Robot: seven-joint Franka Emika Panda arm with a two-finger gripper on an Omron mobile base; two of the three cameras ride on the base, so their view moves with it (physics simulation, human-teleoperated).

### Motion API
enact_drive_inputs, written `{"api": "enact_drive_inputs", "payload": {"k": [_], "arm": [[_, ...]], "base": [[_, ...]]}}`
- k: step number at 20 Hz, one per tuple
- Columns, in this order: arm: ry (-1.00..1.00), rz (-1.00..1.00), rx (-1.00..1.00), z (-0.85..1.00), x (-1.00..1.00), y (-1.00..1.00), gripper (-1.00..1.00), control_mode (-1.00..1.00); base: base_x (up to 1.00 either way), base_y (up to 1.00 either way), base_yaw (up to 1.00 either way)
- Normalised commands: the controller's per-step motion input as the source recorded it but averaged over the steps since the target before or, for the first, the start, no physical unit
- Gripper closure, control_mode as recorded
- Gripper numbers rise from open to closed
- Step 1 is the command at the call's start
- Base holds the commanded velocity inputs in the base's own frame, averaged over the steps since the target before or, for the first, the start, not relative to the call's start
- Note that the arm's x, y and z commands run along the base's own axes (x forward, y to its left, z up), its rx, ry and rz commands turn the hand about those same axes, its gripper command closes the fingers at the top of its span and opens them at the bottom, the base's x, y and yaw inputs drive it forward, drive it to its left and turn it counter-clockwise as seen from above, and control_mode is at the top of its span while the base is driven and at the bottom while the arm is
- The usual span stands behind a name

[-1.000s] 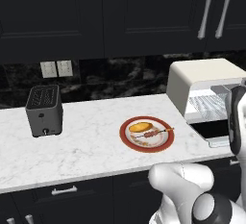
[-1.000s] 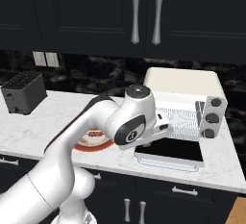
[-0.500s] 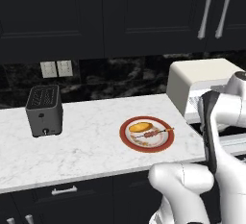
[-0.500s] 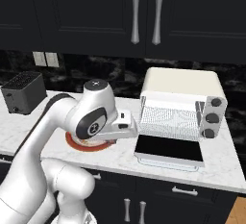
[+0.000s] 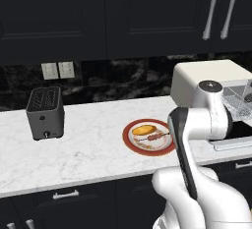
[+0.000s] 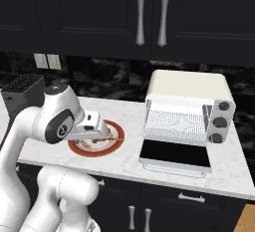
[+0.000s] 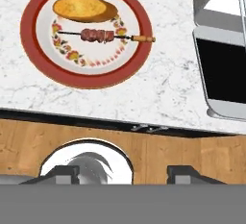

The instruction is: Pick up the kebab skewer and baguette bread, and place them inside the toaster oven. Close the toaster oven door and start by setting the timer.

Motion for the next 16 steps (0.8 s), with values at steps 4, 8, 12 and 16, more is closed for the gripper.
{"api": "enact_drive_inputs", "payload": {"k": [4,8,12,16], "arm": [[0.01,0.32,-0.06,0.0,0.46,0.33,-1.0,-1.0],[0.03,0.51,-0.09,-0.05,0.4,0.06,-1.0,-1.0],[0.03,0.53,-0.06,-0.11,0.36,-0.21,-1.0,-1.0],[0.13,0.37,-0.13,-0.14,0.36,-0.04,-1.0,-1.0]], "base": [[0.0,0.0,0.0],[0.0,0.0,0.0],[0.0,0.0,0.0],[0.0,0.0,0.0]]}}
